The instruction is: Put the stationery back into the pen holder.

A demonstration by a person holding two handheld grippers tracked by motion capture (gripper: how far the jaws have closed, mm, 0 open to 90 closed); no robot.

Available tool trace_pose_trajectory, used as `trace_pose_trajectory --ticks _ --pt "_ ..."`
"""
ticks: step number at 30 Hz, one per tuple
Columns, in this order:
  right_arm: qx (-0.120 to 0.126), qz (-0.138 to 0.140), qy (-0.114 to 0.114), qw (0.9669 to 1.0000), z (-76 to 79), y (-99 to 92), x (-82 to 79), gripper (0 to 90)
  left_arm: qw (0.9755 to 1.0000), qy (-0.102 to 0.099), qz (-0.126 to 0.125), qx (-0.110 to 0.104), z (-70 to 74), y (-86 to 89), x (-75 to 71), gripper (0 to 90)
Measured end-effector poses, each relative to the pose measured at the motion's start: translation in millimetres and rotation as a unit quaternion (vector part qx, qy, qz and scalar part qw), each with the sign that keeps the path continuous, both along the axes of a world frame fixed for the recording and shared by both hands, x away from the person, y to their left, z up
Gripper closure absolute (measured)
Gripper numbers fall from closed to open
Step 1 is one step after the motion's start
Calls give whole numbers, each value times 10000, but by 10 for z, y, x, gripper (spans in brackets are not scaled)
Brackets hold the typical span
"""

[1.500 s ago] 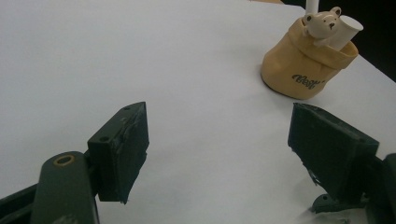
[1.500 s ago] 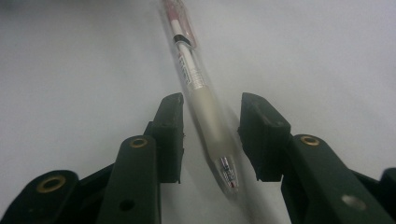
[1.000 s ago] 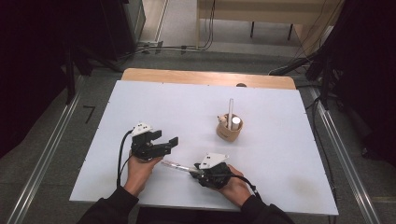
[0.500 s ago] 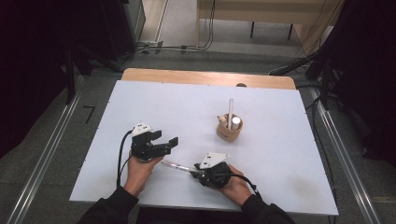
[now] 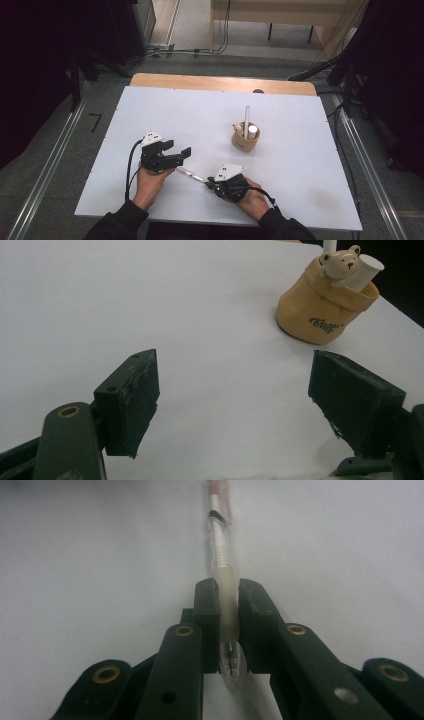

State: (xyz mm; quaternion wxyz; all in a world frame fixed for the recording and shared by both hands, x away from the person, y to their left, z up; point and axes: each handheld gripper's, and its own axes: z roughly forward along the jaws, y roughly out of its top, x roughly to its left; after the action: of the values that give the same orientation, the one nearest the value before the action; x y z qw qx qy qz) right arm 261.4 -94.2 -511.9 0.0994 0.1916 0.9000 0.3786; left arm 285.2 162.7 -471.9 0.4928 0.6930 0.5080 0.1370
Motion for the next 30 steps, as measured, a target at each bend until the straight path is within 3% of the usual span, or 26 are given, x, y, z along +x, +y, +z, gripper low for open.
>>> trace_pose_trajectory --ticks 10,19,24,30 --pt "24 -38 -68 10000 -2 2 -20 791 10000 7 -24 -28 0 1 2 205" --pt "104 -235 73 9996 71 -75 42 792 10000 2 -63 -47 1 0 3 205" --pt "-6 -352 298 9989 152 -140 105 792 9997 -83 -226 99 12 -57 -12 206" --pt "-16 -494 248 9985 261 -251 156 791 9980 -161 -542 289 -1 -150 -32 211"
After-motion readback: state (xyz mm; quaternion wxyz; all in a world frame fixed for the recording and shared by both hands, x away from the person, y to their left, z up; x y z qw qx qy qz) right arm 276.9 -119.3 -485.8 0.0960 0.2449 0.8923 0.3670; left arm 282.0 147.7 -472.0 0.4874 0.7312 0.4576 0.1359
